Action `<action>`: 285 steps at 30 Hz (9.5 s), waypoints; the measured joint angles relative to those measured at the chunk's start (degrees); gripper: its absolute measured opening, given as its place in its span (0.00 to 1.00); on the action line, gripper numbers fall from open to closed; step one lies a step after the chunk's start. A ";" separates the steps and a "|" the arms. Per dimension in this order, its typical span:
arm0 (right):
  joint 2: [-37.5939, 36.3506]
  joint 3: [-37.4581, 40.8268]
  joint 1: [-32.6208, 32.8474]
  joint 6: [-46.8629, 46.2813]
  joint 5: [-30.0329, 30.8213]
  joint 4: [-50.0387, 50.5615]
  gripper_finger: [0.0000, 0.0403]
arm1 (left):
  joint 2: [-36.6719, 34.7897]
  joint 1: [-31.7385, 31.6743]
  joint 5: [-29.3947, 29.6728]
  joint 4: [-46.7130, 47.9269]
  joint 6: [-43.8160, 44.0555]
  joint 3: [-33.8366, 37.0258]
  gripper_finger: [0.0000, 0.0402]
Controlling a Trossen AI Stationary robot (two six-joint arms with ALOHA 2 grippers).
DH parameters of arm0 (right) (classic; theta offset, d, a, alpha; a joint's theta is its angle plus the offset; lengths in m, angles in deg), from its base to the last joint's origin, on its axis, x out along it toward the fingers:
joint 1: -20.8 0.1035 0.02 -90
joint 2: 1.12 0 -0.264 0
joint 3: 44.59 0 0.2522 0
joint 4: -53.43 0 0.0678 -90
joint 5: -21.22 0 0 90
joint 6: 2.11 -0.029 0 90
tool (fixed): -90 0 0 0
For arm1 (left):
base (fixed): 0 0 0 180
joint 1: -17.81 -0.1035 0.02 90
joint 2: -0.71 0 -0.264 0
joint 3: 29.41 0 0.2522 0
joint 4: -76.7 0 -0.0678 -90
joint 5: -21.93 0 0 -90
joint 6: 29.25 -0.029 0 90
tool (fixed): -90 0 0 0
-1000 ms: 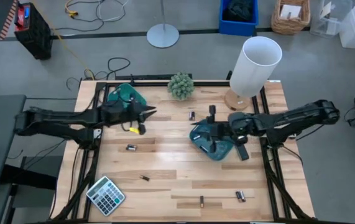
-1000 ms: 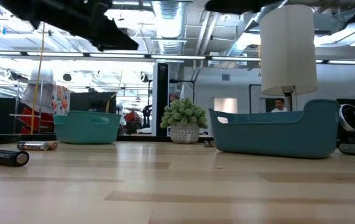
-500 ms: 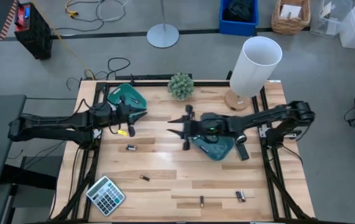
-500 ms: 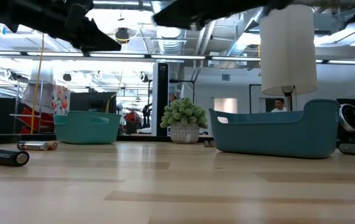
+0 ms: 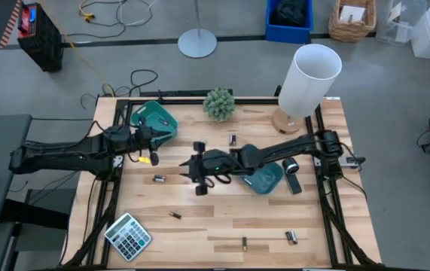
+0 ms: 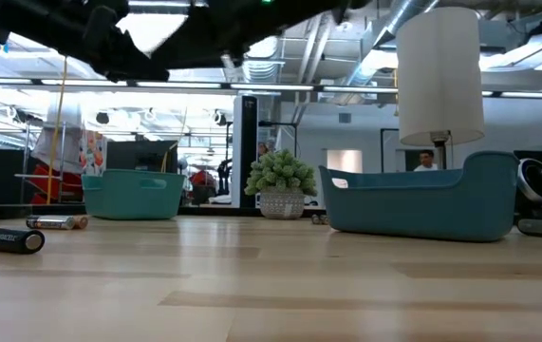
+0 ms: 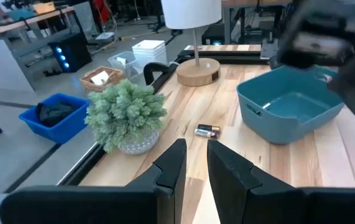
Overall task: Sort batteries
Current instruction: Put the black battery into the green bin
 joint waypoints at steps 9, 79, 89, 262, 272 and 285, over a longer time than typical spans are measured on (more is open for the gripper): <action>8.13 -8.61 2.39 -4.12 -2.06 3.75 0.39 | -8.77 0.07 0.37 4.77 2.88 -0.04 0.15; 28.19 -28.11 10.31 -21.78 1.76 13.12 0.58 | -13.32 0.07 1.35 10.48 5.02 -0.04 0.15; 31.44 -28.15 11.50 -24.11 4.70 11.39 0.58 | -13.37 0.11 -3.68 11.28 7.31 -0.04 0.15; 2.23 0.65 -14.73 -2.76 2.96 -11.06 0.42 | -21.98 0.17 -4.27 4.37 0.88 1.57 0.15; -24.58 29.09 -7.92 -4.82 3.24 -11.48 0.42 | -14.55 0.17 -4.33 2.68 2.04 1.53 0.15; -40.30 35.83 6.43 -5.57 3.18 1.33 0.42 | 8.60 0.15 -8.79 -14.65 -1.06 1.51 0.15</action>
